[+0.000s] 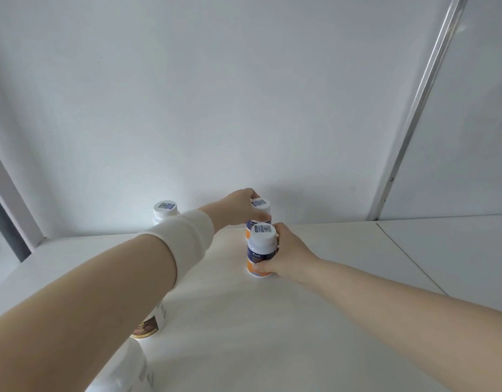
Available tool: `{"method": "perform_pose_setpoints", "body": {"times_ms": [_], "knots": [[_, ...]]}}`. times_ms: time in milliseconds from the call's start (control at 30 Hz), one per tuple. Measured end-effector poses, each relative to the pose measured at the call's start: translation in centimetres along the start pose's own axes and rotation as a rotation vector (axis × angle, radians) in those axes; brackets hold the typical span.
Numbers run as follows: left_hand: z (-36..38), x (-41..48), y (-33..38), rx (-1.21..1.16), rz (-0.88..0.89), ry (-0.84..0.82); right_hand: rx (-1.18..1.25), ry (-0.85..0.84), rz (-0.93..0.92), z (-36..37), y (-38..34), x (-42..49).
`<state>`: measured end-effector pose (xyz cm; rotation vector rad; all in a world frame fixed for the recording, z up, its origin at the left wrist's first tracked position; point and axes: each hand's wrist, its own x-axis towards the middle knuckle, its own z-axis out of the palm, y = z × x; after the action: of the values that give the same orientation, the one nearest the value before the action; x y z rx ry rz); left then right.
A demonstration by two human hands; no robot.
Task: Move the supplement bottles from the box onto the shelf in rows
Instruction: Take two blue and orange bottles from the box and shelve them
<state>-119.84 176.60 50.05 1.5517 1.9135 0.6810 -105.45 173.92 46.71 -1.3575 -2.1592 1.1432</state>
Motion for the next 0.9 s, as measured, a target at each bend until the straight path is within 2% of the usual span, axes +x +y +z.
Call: {"method": "perform_pose_setpoints", "body": {"times_ms": [200,400,600,767,900], "knots": [[-1.0,-1.2,1.1,0.119,-0.05,-0.023,-0.123,-0.043,0.071,-2.1,-1.0,-1.0],[-4.0,-6.9,3.4,0.371,0.032,0.159,-0.458,0.015,0.025,-4.6,-3.9,-4.5],[-4.5,-17.5,4.9,0.668,-0.007,0.256,-0.691,0.157,-0.211,-3.5,-7.3,-10.6],[-4.3,-27.9,4.3,1.13,-0.075,0.462,-0.85,0.168,-0.406,-0.6,-10.0,-16.8],[-5.4,-36.3,2.9,1.36,-0.189,0.524,-0.86,0.143,-0.551,3.4,-13.3,-22.4]]}}
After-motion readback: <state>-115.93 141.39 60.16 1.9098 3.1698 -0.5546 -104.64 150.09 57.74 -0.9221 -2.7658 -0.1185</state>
